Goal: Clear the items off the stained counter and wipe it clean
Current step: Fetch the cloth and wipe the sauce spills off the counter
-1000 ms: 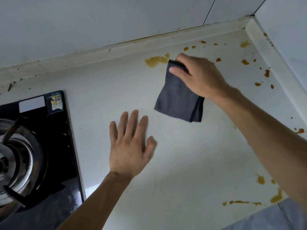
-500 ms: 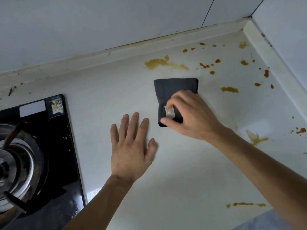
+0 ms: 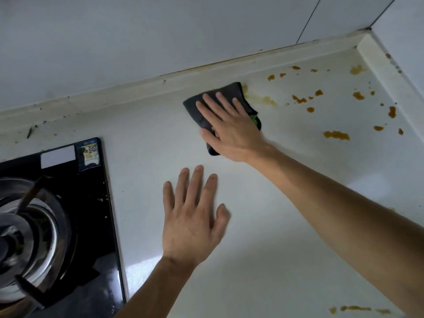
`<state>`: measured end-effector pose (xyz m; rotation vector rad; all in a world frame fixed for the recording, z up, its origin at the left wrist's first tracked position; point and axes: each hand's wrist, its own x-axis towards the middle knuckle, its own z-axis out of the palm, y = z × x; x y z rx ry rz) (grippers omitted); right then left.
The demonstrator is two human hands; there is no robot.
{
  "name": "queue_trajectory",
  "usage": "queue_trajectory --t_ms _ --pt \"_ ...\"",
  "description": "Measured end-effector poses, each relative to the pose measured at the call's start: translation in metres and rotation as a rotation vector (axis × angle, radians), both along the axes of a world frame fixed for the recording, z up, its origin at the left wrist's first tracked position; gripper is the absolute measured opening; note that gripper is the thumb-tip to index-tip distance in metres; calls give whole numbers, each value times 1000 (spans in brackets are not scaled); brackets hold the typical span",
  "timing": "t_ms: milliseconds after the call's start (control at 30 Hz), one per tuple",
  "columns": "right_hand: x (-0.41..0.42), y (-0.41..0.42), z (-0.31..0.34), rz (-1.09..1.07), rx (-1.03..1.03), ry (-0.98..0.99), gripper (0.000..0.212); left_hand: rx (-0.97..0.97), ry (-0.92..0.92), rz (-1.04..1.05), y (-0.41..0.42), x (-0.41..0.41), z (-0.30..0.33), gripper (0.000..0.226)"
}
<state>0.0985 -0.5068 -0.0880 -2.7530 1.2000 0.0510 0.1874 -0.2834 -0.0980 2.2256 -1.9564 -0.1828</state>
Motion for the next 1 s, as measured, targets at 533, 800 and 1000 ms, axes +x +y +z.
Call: queue_trajectory --t_ms 533,800,1000 --pt "-9 -36 4 -182 22 -2 67 -19 17 19 0 0 0 62" --pt "-113 -51 5 -563 44 -14 72 -51 23 21 0 -1 -1 62" --pt "-85 11 4 -259 4 22 74 -57 6 21 0 -2 -2 63"
